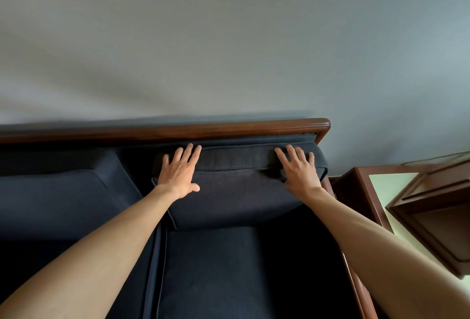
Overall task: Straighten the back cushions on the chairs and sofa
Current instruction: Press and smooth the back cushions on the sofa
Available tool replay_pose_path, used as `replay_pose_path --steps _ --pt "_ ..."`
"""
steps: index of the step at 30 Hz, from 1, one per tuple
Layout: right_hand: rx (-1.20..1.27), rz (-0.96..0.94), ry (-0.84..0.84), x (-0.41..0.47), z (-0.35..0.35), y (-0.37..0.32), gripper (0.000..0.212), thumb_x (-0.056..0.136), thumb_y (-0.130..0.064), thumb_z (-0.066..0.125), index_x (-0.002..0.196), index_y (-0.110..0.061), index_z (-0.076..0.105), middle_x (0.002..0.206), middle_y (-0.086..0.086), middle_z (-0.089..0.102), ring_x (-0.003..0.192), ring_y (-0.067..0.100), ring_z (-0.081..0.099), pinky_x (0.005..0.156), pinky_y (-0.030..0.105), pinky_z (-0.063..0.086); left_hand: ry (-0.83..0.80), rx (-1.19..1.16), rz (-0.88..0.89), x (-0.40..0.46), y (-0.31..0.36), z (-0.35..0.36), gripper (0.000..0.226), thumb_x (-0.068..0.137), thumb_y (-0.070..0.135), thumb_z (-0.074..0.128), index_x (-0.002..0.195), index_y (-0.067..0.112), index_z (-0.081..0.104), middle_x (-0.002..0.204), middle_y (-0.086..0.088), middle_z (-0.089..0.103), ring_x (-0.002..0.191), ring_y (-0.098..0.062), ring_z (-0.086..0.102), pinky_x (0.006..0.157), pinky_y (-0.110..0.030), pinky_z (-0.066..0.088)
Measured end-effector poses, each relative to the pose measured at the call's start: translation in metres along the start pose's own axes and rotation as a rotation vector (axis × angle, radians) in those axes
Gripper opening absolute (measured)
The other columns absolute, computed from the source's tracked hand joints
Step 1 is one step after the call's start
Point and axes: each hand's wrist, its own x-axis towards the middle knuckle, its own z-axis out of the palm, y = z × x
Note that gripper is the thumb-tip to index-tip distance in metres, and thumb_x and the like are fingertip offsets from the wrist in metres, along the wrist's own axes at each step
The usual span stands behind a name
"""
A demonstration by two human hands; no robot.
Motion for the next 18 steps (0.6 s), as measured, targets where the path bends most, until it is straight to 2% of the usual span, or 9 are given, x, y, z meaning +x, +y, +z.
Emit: replay_pose_path --steps 6,10,12,14,18 --pt "0.001 0.0 -0.035 -0.006 0.001 -0.002 0.102 0.084 -0.025 0.072 0.157 -0.02 0.001 0.16 0.014 0.014 0.146 0.037 0.013 0.116 0.063 0.018 0.004 -0.027 0.003 -0.006 0.002 0.003 0.109 0.082 0.042 0.073 0.155 0.02 -0.005 0.164 -0.005 -0.002 0.149 -0.03 0.007 0.116 -0.053 0.021" --pt "0.001 0.032 -0.095 -0.014 -0.012 -0.014 0.115 0.073 -0.036 0.076 0.157 -0.016 0.0 0.161 0.013 0.009 0.148 0.037 0.01 0.112 0.074 0.007 -0.001 -0.079 0.014 -0.012 0.0 0.0 0.096 0.089 0.035 0.068 0.156 0.018 0.002 0.164 -0.006 -0.002 0.149 -0.029 0.007 0.118 -0.052 0.018" --pt "0.02 0.039 -0.097 -0.018 -0.024 -0.025 0.116 0.067 -0.042 0.073 0.156 -0.016 0.004 0.16 0.011 0.01 0.148 0.036 0.009 0.106 0.079 0.0 0.0 -0.118 0.019 -0.016 -0.003 -0.004 0.093 0.09 0.036 0.066 0.156 0.016 0.004 0.164 -0.007 0.0 0.15 -0.028 0.008 0.119 -0.05 0.018" --pt "0.071 0.011 -0.104 -0.02 -0.038 -0.042 0.11 0.065 -0.042 0.069 0.155 -0.018 0.011 0.16 0.009 0.012 0.148 0.034 0.01 0.105 0.081 -0.001 0.005 -0.16 0.024 -0.021 -0.008 -0.014 0.092 0.089 0.04 0.066 0.156 0.015 0.008 0.164 -0.008 0.006 0.15 -0.028 0.01 0.119 -0.049 0.02" --pt "0.238 -0.075 -0.084 -0.017 -0.089 -0.098 0.08 0.069 -0.028 0.062 0.145 -0.021 0.038 0.152 0.004 0.032 0.142 0.028 0.026 0.108 0.078 0.002 0.081 -0.253 0.013 -0.042 -0.032 -0.051 0.082 0.087 0.047 0.065 0.152 0.017 0.026 0.157 -0.007 0.03 0.145 -0.025 0.024 0.113 -0.047 0.03"
